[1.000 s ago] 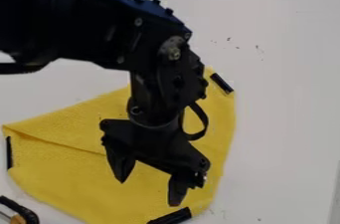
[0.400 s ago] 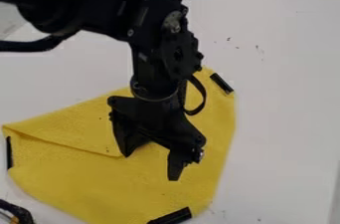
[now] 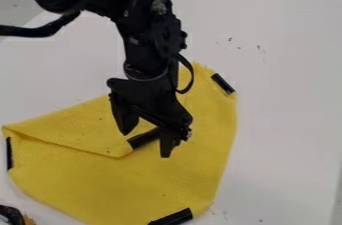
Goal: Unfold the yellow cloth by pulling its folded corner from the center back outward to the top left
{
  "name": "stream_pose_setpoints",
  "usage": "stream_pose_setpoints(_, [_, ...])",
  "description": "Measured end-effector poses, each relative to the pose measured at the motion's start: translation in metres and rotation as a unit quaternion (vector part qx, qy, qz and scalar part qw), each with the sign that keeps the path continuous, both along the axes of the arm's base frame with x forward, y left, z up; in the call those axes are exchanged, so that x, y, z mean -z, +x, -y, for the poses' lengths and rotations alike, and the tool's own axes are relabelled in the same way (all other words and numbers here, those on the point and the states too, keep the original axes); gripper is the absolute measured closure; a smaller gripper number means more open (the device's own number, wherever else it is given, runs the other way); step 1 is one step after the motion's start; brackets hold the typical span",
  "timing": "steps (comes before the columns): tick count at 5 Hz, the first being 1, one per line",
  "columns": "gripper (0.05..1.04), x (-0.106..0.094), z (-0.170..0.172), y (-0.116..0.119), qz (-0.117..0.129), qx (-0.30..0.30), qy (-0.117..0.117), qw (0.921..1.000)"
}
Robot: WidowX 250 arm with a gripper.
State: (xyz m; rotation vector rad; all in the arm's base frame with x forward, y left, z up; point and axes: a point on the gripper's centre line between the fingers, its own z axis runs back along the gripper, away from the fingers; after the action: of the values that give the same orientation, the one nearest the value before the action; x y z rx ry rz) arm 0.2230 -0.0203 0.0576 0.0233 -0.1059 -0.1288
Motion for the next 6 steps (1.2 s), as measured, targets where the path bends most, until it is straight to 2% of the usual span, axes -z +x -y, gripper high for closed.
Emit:
stream_pose_setpoints(1, [0.083,0.016,-0.008,0.01,0.002,0.017,-0.03,0.9994])
stream_pose_setpoints(2, [0.083,0.026,-0.013,0.015,0.005,0.03,-0.046,0.9985])
stream_pose_setpoints(4, [0.083,0.026,-0.022,0.017,0.013,0.045,-0.019,0.9987])
stream_pose_setpoints(5, [0.083,0.028,-0.032,0.018,0.019,0.044,-0.016,0.9987])
stream_pose_setpoints(6, [0.083,0.037,-0.037,0.015,0.024,0.048,-0.023,0.9983])
